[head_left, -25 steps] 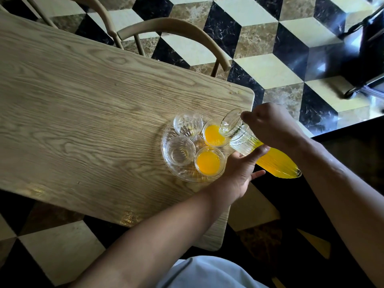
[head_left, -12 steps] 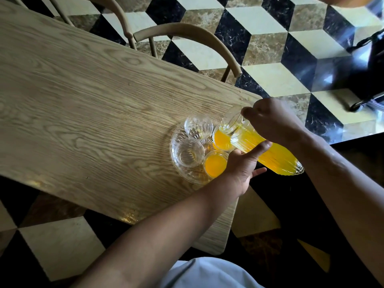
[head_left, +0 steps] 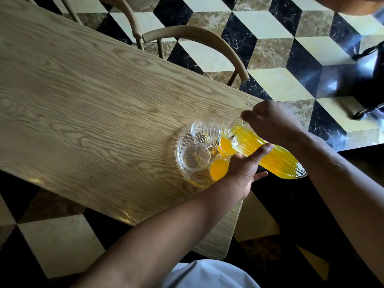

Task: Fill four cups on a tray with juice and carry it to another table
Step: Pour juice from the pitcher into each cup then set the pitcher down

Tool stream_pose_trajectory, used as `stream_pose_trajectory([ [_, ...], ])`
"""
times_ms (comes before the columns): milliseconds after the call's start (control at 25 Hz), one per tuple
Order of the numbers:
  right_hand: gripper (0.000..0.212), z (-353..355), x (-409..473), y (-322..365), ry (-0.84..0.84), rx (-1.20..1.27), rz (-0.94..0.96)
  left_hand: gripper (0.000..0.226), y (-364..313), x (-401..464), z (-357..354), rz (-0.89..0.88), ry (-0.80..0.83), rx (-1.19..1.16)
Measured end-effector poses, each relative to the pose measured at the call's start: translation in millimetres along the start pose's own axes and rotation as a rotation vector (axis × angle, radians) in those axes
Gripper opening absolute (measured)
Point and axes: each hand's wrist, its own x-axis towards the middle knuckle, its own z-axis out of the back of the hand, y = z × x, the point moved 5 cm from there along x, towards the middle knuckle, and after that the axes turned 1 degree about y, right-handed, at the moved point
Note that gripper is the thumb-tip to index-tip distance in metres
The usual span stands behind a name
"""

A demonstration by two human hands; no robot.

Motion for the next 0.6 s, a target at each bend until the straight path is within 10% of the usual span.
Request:
stream_pose_trajectory([
  [600, 0.045, -9.2, 14.1, 15.1, 0.016, -0.144, 0.011, 0.112, -5.1, -0.2, 5.6, 0.025, -0.017, -0.079],
])
